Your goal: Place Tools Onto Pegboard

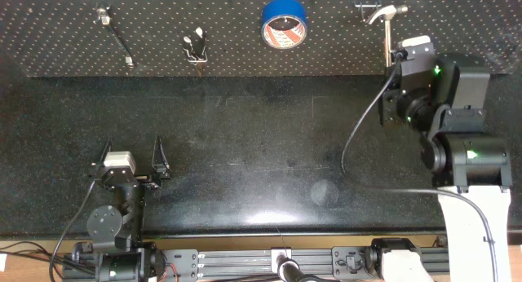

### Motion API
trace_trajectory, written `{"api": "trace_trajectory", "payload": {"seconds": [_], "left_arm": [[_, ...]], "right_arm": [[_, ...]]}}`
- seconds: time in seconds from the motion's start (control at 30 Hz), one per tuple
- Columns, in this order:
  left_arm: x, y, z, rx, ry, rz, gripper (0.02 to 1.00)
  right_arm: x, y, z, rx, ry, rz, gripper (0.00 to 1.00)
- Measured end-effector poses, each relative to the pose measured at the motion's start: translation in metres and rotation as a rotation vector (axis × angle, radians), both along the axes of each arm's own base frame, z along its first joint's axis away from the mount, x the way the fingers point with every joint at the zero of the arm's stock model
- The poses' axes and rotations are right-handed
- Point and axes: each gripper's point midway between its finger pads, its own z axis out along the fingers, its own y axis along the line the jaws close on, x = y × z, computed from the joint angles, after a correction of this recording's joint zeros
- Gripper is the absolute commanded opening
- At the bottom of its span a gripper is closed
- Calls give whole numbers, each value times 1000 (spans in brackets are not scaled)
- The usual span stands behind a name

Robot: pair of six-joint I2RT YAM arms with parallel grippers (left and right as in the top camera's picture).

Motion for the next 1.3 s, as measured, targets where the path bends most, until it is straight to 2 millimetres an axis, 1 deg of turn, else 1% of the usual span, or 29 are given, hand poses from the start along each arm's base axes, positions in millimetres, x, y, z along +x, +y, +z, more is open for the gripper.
{"api": "trace_trajectory", "payload": {"seconds": [0.1, 0.2, 0.47, 0.53, 0.57, 0.73, 0.8, 0.83, 0.87, 0.9, 0.97, 1.0, 1.07, 1.1, 1.13, 1.17, 1.2, 1.23, 1.27, 1.3], "left_arm": [[0, 0, 0, 0, 0, 0, 996], [0, 0, 0, 0, 0, 0, 996], [0, 0, 0, 0, 0, 0, 996], [0, 0, 0, 0, 0, 0, 996], [0, 0, 0, 0, 0, 0, 996], [0, 0, 0, 0, 0, 0, 996], [0, 0, 0, 0, 0, 0, 996], [0, 0, 0, 0, 0, 0, 996], [0, 0, 0, 0, 0, 0, 996], [0, 0, 0, 0, 0, 0, 996], [0, 0, 0, 0, 0, 0, 998], [0, 0, 0, 0, 0, 0, 996], [0, 0, 0, 0, 0, 0, 996], [0, 0, 0, 0, 0, 0, 996], [0, 0, 0, 0, 0, 0, 996], [0, 0, 0, 0, 0, 0, 996], [0, 0, 0, 0, 0, 0, 996], [0, 0, 0, 0, 0, 0, 996], [0, 0, 0, 0, 0, 0, 996], [0, 0, 0, 0, 0, 0, 996]], "right_arm": [[21, 0, -7, 0, -7, 3, 75], [35, 0, -16, 1, 2, 3, 77], [55, 0, -31, 3, 17, 1, 75], [61, 0, -38, 3, 28, 1, 77], [65, -1, -45, 4, 44, 1, 75], [75, -1, -60, 4, 70, 1, 75], [80, -1, -70, 5, 91, 1, 75], [83, -1, -75, 5, 99, 1, 169], [85, -1, -79, 5, 104, 1, 568], [88, -1, -82, 4, 108, 3, 989], [92, -1, -89, 8, 117, -2, 987], [93, -1, -88, 7, 112, 0, 987], [93, -1, -82, 12, 96, -6, 987], [91, -1, -74, 26, 80, -19, 987], [88, 1, -62, 48, 51, -25, 987], [83, 3, -46, 66, 13, -26, 985], [71, 5, -10, 84, -78, -24, 985], [58, 7, 21, 93, -162, -20, 985], [49, 7, 41, 96, -216, -15, 985], [40, 8, 54, 97, -256, -12, 985]]}}
